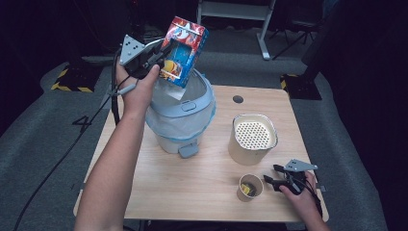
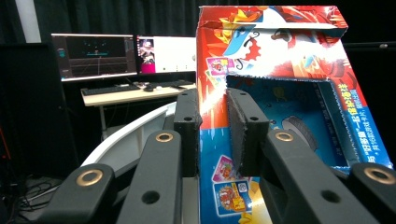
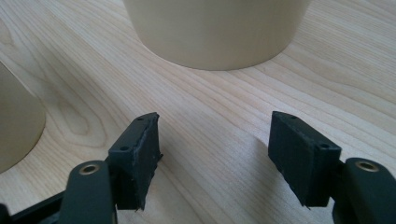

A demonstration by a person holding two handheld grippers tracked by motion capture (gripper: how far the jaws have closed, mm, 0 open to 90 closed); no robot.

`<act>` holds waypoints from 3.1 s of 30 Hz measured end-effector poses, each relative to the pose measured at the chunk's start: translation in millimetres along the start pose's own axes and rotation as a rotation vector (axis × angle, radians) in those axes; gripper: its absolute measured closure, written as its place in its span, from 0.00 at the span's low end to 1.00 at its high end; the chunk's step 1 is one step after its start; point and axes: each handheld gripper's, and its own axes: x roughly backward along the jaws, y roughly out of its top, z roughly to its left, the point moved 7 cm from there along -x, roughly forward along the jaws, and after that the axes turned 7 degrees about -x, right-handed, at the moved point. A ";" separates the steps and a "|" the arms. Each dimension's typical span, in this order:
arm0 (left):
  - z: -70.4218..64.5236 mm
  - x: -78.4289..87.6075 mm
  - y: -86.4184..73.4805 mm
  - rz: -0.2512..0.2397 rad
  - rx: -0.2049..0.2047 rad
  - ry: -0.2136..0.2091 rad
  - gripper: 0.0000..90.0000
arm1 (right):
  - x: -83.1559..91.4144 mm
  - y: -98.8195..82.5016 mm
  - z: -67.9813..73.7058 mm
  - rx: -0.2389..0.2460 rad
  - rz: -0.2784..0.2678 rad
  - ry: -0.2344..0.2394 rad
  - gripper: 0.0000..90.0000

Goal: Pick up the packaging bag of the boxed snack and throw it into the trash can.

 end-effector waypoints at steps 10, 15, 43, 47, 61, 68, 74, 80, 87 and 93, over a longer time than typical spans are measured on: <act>-3.4 -2.6 -2.4 0.014 -0.021 -0.010 0.82 | -0.1 0.0 0.1 0.000 -0.001 0.001 0.37; -5.1 -7.3 -10.8 0.079 -0.018 -0.016 0.78 | 0.0 0.0 0.0 0.000 0.000 0.000 0.37; -35.7 -0.9 -35.8 0.366 -0.053 -0.164 0.54 | -0.1 0.0 0.1 0.000 -0.001 0.001 0.37; -34.7 -0.6 -35.5 0.374 -0.060 -0.151 0.54 | 0.0 0.0 0.1 0.000 -0.001 0.001 0.37; -33.6 -11.6 -42.7 0.381 -0.044 -0.145 0.54 | -0.1 0.0 0.1 0.000 -0.001 0.001 0.37; -34.2 -15.0 -43.5 0.400 -0.063 -0.136 0.56 | 0.0 0.0 0.0 0.000 0.000 0.000 0.37; -31.3 -7.6 -38.2 0.361 -0.035 -0.143 0.59 | 0.0 0.0 0.0 0.000 0.000 0.000 0.37; -19.1 8.2 -33.5 0.357 -0.061 -0.113 0.58 | -0.1 0.0 0.1 0.000 -0.001 0.001 0.37; 0.1 23.0 -38.9 0.393 -0.072 -0.051 0.62 | -0.1 0.0 0.0 0.000 -0.001 0.001 0.37; 6.8 27.8 -46.6 0.429 -0.053 -0.039 0.66 | -0.1 0.0 0.0 0.000 -0.001 0.001 0.37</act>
